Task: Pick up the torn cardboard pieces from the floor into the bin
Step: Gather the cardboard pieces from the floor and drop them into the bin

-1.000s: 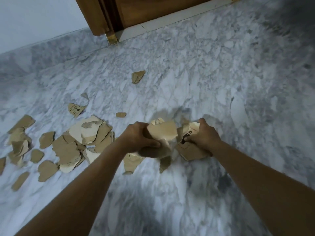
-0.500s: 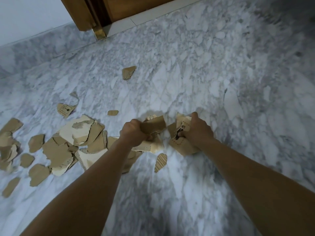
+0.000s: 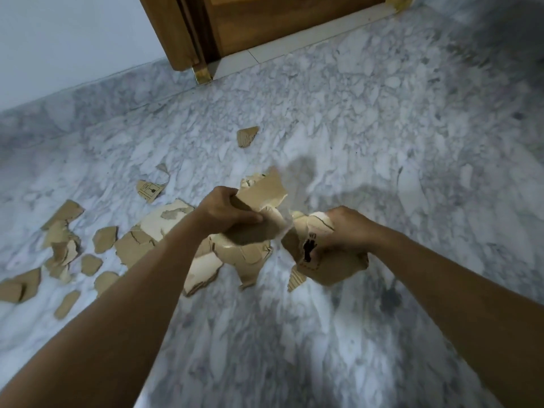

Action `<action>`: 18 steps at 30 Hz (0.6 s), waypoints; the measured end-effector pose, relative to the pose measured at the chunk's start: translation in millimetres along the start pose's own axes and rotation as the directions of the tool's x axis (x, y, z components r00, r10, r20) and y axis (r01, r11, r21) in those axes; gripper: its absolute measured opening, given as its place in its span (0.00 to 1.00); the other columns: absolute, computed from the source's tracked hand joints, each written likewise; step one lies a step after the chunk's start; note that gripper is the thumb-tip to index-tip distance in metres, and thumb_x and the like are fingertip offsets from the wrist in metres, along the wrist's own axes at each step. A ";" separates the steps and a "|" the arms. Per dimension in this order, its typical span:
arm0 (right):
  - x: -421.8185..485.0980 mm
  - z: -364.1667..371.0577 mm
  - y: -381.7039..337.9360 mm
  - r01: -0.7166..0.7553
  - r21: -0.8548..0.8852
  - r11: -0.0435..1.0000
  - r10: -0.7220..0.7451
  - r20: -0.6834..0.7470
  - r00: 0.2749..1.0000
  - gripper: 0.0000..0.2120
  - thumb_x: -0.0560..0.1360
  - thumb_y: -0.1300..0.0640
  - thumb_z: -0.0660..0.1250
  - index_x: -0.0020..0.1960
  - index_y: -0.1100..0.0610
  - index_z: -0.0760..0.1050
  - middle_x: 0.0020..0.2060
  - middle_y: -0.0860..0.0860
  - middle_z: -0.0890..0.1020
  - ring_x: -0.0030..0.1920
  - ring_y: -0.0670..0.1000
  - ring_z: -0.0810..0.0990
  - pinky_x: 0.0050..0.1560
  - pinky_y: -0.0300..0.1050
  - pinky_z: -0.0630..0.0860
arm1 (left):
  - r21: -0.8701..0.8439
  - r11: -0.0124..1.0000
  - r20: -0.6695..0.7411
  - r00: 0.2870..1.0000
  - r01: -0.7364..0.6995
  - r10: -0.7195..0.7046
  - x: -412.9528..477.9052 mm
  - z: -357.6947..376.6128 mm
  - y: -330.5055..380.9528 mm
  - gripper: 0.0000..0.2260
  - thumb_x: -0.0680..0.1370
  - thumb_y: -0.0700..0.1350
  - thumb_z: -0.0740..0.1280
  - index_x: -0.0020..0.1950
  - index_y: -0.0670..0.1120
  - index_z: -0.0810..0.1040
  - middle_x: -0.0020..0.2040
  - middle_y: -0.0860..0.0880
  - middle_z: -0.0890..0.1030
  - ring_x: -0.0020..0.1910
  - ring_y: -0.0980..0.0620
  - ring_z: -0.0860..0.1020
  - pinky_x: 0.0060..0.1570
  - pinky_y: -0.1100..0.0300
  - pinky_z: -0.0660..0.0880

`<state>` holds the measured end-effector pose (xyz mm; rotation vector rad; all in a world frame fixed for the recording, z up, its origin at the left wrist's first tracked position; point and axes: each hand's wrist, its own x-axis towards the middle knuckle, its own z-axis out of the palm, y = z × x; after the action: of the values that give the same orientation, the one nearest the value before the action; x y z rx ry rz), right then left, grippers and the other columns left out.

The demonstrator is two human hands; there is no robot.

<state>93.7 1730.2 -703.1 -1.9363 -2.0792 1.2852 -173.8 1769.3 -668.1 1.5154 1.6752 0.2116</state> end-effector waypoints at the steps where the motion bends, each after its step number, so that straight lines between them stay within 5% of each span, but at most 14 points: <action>1: 1.3 5.2 -5.9 0.004 -0.045 0.999 -0.002 0.050 0.999 0.19 0.58 0.44 0.83 0.40 0.50 0.78 0.36 0.48 0.82 0.40 0.50 0.82 0.37 0.47 0.78 | 0.087 0.996 0.047 0.999 0.013 -0.017 -5.6 -8.8 -6.5 0.20 0.63 0.51 0.82 0.49 0.44 0.82 0.44 0.48 0.83 0.46 0.49 0.80 0.39 0.59 0.74; 3: 4.2 20.0 -15.3 0.015 -0.108 0.994 0.001 0.150 0.989 0.23 0.55 0.40 0.82 0.40 0.52 0.79 0.37 0.50 0.83 0.41 0.52 0.83 0.44 0.52 0.81 | 0.253 0.967 0.146 0.989 -0.004 -0.035 -15.9 -18.8 -19.8 0.19 0.62 0.51 0.83 0.47 0.45 0.83 0.43 0.48 0.83 0.44 0.49 0.80 0.40 0.58 0.73; 6: 10.9 52.4 -22.3 0.000 -0.158 0.987 0.039 0.243 0.969 0.22 0.54 0.41 0.81 0.40 0.51 0.78 0.37 0.47 0.82 0.42 0.51 0.83 0.41 0.47 0.80 | 0.382 0.922 0.281 0.958 -0.061 -0.053 -24.4 -10.0 -36.8 0.15 0.64 0.50 0.82 0.46 0.49 0.82 0.44 0.50 0.82 0.41 0.53 0.78 0.36 0.65 0.69; 8: 17.4 73.8 -21.1 0.022 -0.188 0.982 0.025 0.245 0.969 0.20 0.56 0.47 0.82 0.42 0.51 0.79 0.40 0.48 0.82 0.43 0.52 0.83 0.42 0.45 0.80 | 0.433 0.895 0.315 0.948 -0.105 -0.041 -19.1 9.6 -47.8 0.17 0.65 0.49 0.81 0.51 0.49 0.83 0.56 0.46 0.80 0.53 0.49 0.78 0.45 0.62 0.71; 11: 25.4 91.8 -14.9 0.075 -0.337 0.939 -0.009 0.193 0.981 0.26 0.59 0.47 0.82 0.52 0.51 0.76 0.50 0.49 0.67 0.53 0.56 0.75 0.54 0.51 0.78 | 0.485 0.856 0.317 0.948 -0.178 0.018 -6.9 40.1 -63.8 0.27 0.65 0.46 0.81 0.62 0.52 0.77 0.73 0.43 0.66 0.72 0.42 0.67 0.65 0.53 0.69; 14: 30.9 98.4 -13.2 0.095 -0.422 0.902 -0.010 0.199 0.980 0.32 0.56 0.44 0.81 0.56 0.50 0.74 0.51 0.50 0.64 0.58 0.57 0.70 0.57 0.55 0.76 | 0.452 0.875 0.300 0.953 -0.172 0.032 3.9 58.3 -75.1 0.42 0.62 0.43 0.81 0.71 0.61 0.65 0.77 0.44 0.55 0.68 0.39 0.72 0.67 0.46 0.71; 18: 27.2 100.6 -19.0 0.043 -0.390 0.920 0.025 0.168 0.986 0.27 0.60 0.50 0.80 0.55 0.51 0.73 0.52 0.52 0.77 0.51 0.56 0.80 0.45 0.47 0.75 | 0.480 0.859 0.241 0.968 -0.178 0.067 6.0 65.9 -78.2 0.42 0.63 0.44 0.81 0.73 0.53 0.65 0.69 0.45 0.65 0.62 0.41 0.75 0.64 0.46 0.74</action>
<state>18.9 1701.2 -772.3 -2.0119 -2.6005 1.1344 -187.0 1728.6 -761.2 1.9512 1.5230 -0.3432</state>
